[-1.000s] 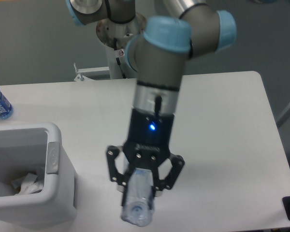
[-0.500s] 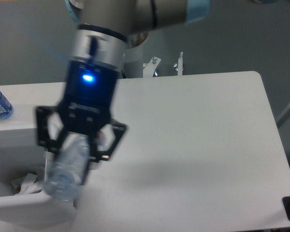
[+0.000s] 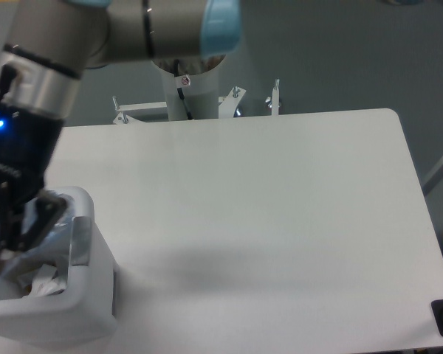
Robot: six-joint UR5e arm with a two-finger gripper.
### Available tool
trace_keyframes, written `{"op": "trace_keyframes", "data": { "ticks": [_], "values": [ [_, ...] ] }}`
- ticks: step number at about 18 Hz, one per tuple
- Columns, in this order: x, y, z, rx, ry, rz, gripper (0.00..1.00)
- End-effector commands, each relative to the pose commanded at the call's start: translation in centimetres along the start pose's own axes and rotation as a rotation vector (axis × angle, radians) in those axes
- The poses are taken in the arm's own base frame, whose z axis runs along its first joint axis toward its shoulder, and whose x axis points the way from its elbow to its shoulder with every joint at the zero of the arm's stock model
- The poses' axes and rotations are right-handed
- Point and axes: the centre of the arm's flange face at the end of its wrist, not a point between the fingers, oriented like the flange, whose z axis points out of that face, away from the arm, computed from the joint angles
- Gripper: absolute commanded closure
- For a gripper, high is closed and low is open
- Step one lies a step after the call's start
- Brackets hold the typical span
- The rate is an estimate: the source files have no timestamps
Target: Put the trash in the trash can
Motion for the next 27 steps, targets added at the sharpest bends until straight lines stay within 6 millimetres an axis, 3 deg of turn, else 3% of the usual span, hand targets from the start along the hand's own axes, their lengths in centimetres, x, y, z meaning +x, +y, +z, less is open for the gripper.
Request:
{"op": "trace_keyframes", "data": {
  "ticks": [2,3,7,8,12,15,20,22,24,26,27],
  "values": [
    [0.1,0.6,1.3,-0.016,0.009,-0.002,0.47],
    [-0.1,0.8,1.7,-0.021,0.010,-0.005,0.41],
    [-0.2,0.9,2.0,-0.024,0.011,0.003,0.04],
    [-0.3,0.9,1.9,-0.024,0.008,0.007,0.00],
    [-1.0,1.2,1.5,-0.028,-0.007,0.001,0.00],
    [-5.2,1.1,-0.8,-0.014,-0.067,-0.035,0.00],
    [-15.2,2.8,-4.8,-0.040,-0.294,-0.102,0.00],
    [-16.6,3.2,-7.1,-0.072,-0.390,-0.049,0.00],
    [-19.8,5.1,-9.9,-0.117,-0.481,-0.027,0.00],
    [-21.4,6.5,-11.5,-0.152,-0.518,-0.009,0.00],
    [-22.8,7.2,-13.3,-0.174,-0.544,0.003,0.00]
  ]
}}
